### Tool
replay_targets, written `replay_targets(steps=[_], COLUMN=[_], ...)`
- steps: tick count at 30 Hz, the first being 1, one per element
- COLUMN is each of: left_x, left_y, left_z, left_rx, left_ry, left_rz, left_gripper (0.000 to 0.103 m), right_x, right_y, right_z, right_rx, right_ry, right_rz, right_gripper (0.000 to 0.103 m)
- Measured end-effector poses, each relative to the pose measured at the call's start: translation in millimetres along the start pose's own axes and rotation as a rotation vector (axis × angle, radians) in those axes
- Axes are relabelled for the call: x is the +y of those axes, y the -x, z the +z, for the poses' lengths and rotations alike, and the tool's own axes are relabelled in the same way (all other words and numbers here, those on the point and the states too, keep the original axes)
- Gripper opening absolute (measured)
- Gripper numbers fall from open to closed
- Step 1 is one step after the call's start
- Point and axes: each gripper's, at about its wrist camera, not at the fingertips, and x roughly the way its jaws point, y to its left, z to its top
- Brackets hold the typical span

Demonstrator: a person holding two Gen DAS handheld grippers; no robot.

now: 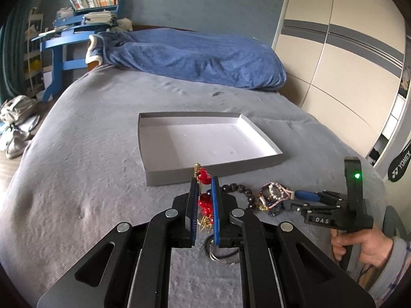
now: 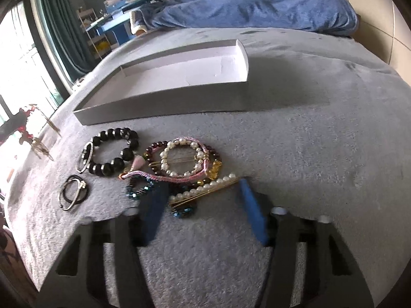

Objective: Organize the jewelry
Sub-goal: 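Lift the red ornament toward the grey tray with the left gripper while the right gripper grasps the pearl hairpin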

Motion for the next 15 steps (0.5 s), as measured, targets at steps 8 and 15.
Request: replay_targets(steps=[8, 15], left_x=[-13.2, -16.4], left_y=[0.2, -0.3], left_z=[3.2, 3.7], left_rx=[-0.005, -0.002], left_ry=[-0.019, -0.024], left_rz=[0.002, 0.001], left_gripper=[0.010, 0.010], right_x=[-5.7, -13.3], right_y=[13.1, 15.0], right_z=[-5.0, -3.6], right_rx=[-0.013, -0.015], right_ry=[-0.024, -0.054], right_rz=[0.021, -0.032], right_gripper=[0.012, 0.009])
